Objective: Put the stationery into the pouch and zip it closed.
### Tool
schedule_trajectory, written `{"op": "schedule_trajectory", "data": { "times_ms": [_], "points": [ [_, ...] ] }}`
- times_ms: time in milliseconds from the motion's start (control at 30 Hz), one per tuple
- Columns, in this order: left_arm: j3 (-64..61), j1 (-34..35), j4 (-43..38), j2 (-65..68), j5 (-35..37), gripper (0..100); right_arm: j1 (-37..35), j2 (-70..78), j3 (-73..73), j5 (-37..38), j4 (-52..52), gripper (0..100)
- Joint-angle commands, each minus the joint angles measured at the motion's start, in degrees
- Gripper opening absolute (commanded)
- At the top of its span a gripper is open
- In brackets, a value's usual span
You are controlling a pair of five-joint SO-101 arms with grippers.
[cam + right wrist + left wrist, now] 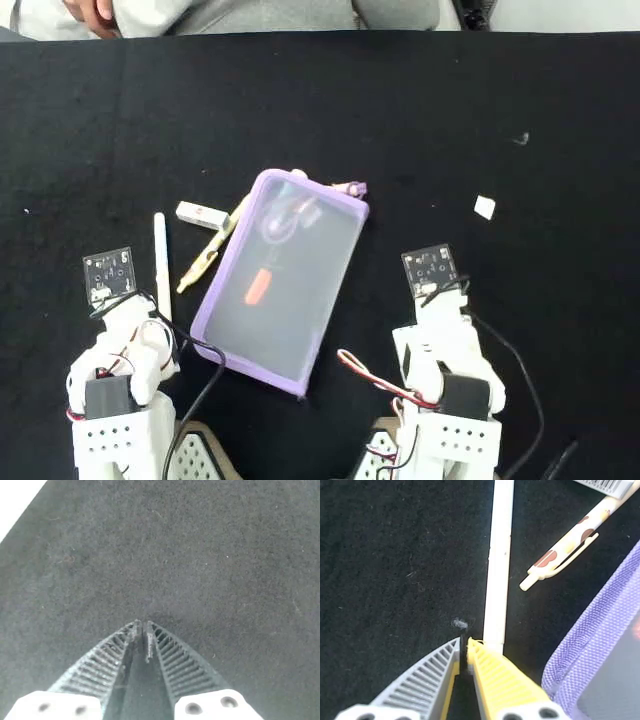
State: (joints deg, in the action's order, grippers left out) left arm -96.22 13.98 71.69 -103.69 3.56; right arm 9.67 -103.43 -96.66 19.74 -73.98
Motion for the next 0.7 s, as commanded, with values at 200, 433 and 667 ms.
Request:
{"op": "schedule_trajectory", "data": {
  "times_ms": [200,433,667],
  "points": [
    [-1.1,0.22,0.18,-0.53,0.0,3,0.7,-4.18,0.13,-0.09,-0.35,1.3],
    [-1.1,0.22,0.18,-0.53,0.0,3,0.7,-4.18,0.13,-0.09,-0.35,1.3],
    [-1.1,-0.04,0.18,-0.53,0.0,3,0.62,-4.18,0.13,-0.09,-0.35,1.3]
  ]
}}
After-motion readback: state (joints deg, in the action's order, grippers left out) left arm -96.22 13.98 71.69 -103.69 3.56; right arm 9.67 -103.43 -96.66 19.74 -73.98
